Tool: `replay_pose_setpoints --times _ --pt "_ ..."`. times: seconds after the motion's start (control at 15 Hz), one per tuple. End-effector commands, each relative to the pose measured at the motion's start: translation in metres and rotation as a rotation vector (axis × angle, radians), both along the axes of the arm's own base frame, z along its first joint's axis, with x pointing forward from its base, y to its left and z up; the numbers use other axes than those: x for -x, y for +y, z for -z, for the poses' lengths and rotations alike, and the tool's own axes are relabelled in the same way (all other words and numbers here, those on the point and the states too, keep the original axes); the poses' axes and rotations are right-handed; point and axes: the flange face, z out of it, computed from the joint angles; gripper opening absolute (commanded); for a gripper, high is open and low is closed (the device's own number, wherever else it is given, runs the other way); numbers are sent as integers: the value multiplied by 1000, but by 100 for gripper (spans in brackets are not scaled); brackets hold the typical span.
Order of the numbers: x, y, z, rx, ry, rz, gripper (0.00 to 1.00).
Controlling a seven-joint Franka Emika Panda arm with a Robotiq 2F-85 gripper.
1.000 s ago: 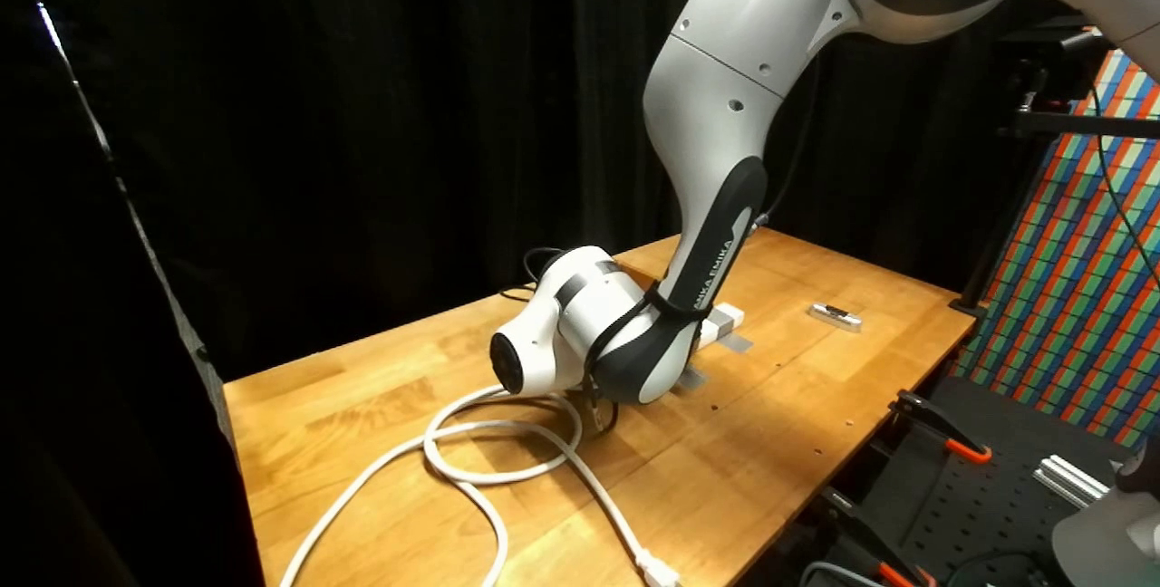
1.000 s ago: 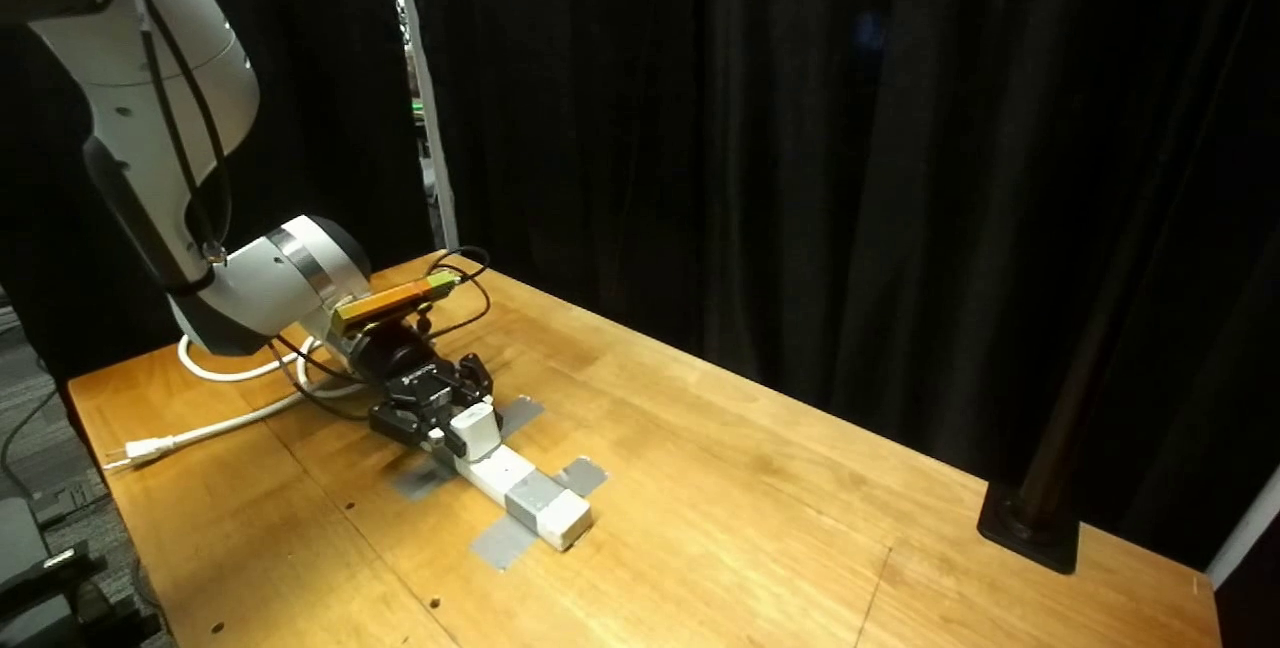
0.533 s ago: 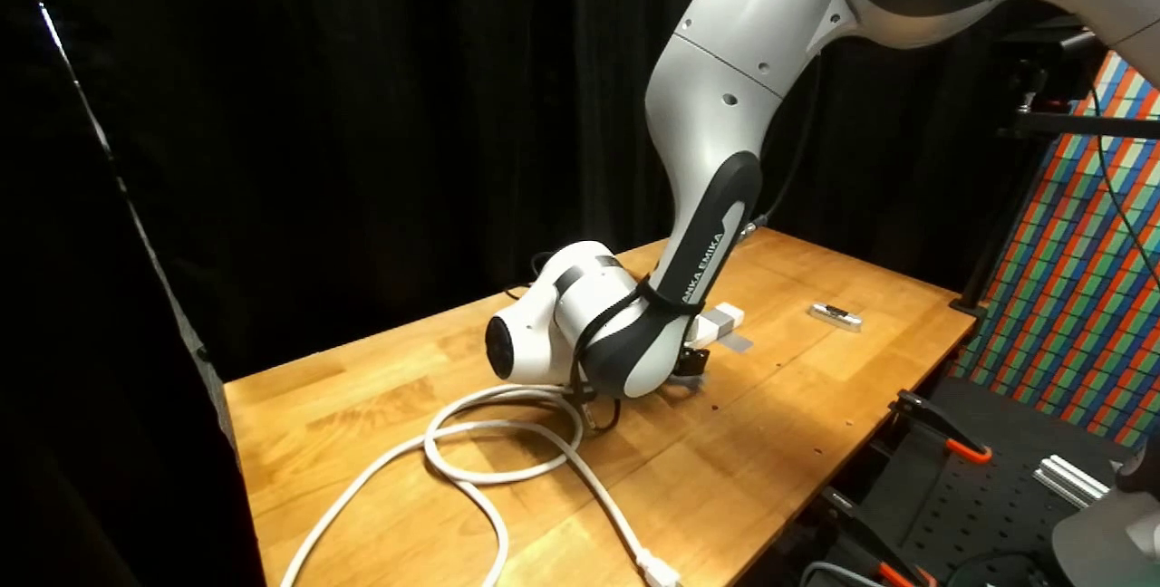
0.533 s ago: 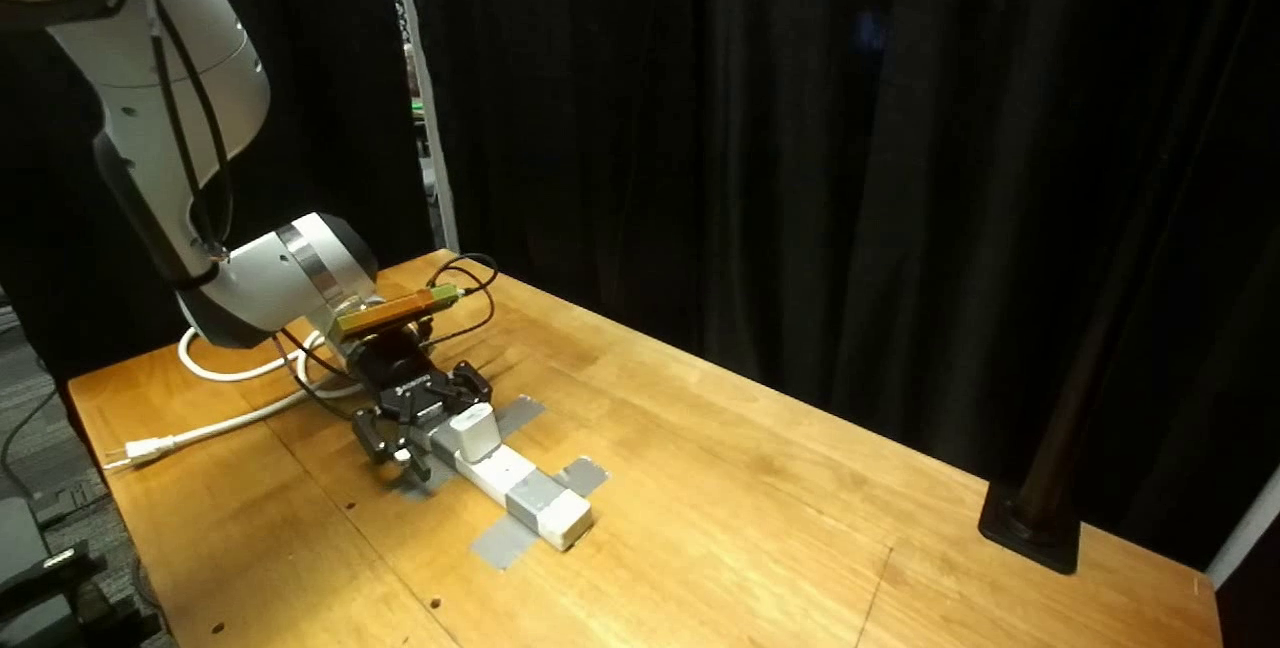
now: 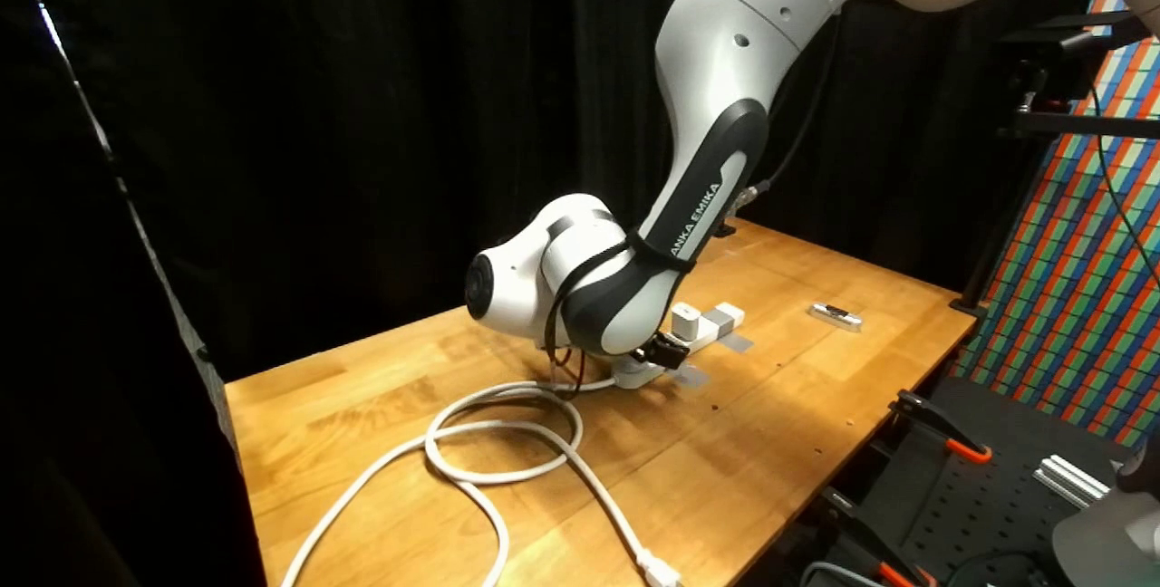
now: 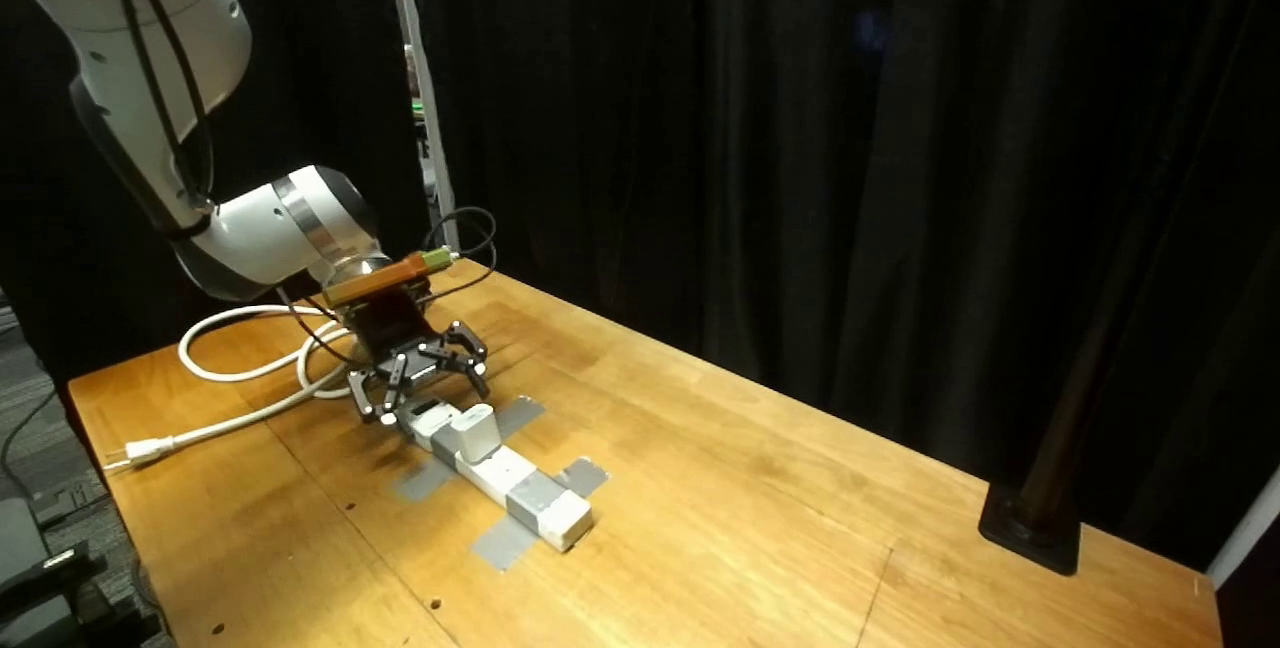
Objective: Plug the charger head in the middle of the adapter
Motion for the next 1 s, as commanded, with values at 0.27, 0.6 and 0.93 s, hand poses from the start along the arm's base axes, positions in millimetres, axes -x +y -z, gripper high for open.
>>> replay_pose_setpoints --times 0.27,0.6,0.93 --pt "-13 -1 -128 -136 -176 59 75" --pt "-18 -53 -180 -359 -33 -41 35" --pt "-19 -103 -195 -543 89 -187 9"
